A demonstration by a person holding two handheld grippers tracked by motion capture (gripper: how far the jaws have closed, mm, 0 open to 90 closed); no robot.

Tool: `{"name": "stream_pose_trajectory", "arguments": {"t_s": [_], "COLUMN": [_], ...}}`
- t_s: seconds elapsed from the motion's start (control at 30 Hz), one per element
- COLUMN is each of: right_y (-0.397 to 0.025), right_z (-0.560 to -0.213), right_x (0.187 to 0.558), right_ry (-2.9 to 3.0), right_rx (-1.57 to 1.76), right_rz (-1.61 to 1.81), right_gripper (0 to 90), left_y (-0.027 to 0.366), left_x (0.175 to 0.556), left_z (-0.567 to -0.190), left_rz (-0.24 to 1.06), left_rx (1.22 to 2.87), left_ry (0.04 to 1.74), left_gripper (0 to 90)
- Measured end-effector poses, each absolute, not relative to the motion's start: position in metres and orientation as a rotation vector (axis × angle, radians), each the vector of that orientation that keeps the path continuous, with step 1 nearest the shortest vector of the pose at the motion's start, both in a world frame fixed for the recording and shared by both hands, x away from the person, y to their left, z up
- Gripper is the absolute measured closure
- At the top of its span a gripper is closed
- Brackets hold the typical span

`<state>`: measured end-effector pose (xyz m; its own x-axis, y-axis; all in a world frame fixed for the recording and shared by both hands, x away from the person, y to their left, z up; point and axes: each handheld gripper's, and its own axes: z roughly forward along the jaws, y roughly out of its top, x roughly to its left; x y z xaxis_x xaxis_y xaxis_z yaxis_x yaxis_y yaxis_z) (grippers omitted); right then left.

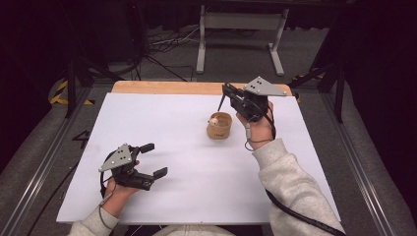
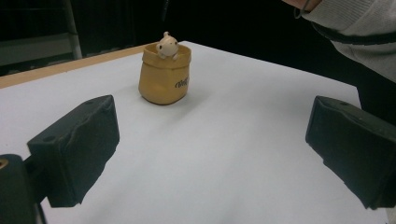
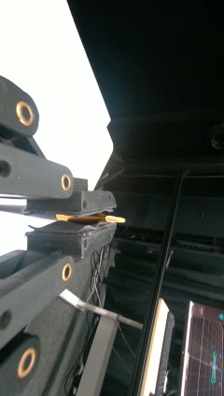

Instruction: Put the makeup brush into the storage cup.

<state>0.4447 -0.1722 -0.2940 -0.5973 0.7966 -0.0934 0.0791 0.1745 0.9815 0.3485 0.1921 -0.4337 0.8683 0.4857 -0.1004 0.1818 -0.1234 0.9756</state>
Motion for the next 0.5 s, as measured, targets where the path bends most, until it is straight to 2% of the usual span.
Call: {"name": "stream_pose_trajectory", "arguments": {"t_s": [0.5], "right_y": [-0.171], "right_z": [-0.312], "right_x": [0.460], "right_ry": [1.835], "right_rx": [0.856], "right_rz": [1.456], "right_gripper": [83.8], "left_y": [0.192], "left_x": [0.349], "left_z": [-0.435], "left_rz": [0.290], "left_rx": [1.708], "left_ry": [0.517], "left_gripper": [3.6]}}
